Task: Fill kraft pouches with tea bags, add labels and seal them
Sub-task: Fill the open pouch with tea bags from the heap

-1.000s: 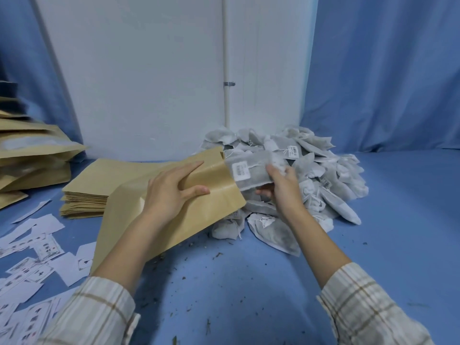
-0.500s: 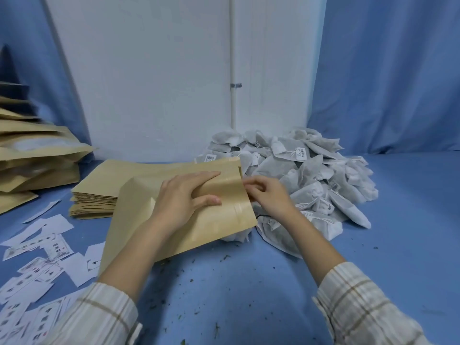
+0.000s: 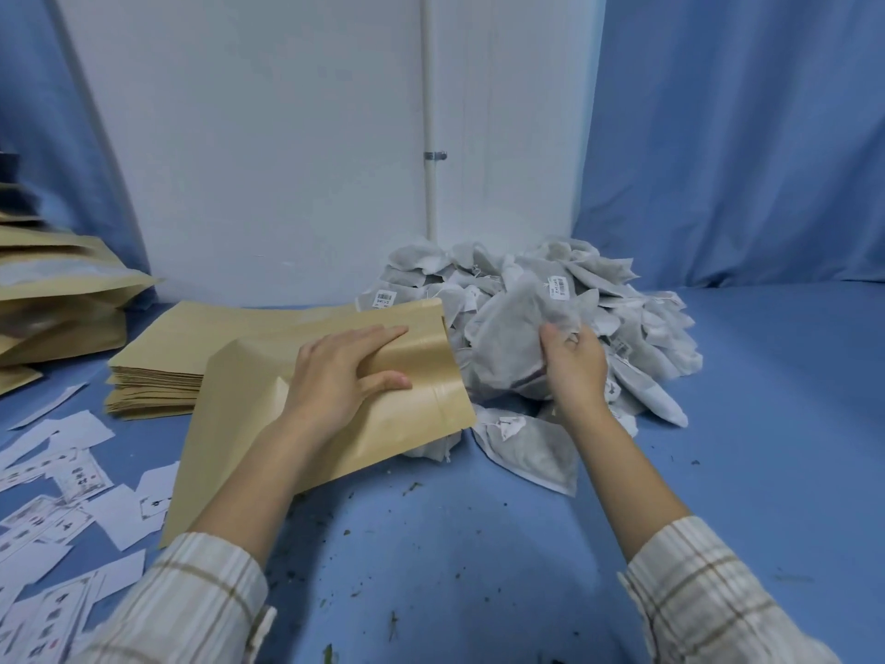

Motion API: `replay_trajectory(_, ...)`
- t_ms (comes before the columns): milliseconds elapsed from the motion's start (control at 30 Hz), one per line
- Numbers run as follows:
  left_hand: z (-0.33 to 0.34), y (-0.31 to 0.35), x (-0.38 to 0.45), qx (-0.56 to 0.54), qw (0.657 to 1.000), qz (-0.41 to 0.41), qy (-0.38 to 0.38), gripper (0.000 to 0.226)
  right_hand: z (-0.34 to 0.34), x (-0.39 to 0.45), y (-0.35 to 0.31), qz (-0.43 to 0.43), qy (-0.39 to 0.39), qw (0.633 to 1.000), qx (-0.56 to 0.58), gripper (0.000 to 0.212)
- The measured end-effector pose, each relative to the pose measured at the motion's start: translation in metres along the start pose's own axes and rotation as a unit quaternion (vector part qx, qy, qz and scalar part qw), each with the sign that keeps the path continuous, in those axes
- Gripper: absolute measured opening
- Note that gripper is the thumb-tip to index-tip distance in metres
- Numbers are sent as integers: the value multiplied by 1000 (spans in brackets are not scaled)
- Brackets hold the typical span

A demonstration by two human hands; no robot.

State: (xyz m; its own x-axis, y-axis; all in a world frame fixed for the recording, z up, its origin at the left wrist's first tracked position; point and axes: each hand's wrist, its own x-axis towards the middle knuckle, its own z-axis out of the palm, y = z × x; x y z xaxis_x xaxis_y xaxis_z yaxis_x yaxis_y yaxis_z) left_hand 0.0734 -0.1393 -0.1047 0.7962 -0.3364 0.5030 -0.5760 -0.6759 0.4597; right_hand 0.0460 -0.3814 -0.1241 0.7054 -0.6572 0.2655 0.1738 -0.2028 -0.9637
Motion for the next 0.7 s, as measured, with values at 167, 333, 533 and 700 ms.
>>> replay_trajectory(167, -1, 8, -2, -8, 999, 30, 19, 54, 9, -11, -11, 91, -178, 964, 173, 20)
replay_trajectory(333, -6, 27, -5, -60, 993, 102, 2, 57, 26, -29, -27, -35, -299, 950, -88, 9)
replay_trajectory(533, 0, 34, -6, -83, 990, 105, -37, 51, 28, -28, -45, 46, -405, 911, -56, 15)
replay_trajectory(700, 0, 30, 3, -28, 997, 71, -4, 47, -12, -19, -25, -76, -297, 949, -73, 15)
